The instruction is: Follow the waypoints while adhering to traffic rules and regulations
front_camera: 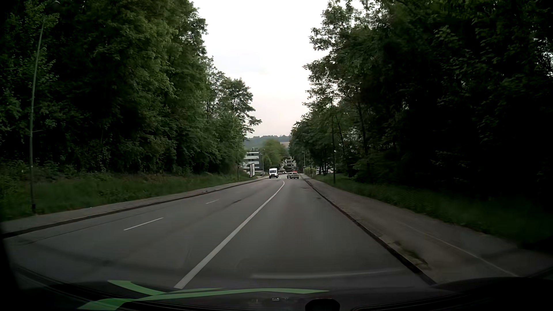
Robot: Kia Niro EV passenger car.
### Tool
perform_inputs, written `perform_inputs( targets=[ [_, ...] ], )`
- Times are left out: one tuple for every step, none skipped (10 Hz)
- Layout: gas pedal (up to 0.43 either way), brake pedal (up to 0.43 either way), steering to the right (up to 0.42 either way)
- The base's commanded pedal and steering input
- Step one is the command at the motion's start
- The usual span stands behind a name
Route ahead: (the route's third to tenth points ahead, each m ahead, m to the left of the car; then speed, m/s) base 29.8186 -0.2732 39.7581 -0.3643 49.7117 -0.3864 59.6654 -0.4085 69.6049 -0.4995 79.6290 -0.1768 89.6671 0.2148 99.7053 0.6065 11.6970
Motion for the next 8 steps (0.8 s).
perform_inputs(
  targets=[
    [0.000, 0.000, -0.001],
    [0.000, 0.000, -0.001],
    [0.000, 0.000, -0.001],
    [0.000, 0.000, -0.001],
    [0.000, 0.000, -0.001],
    [0.000, 0.006, -0.001],
    [0.000, 0.006, -0.001],
    [0.000, 0.006, -0.001]
  ],
)
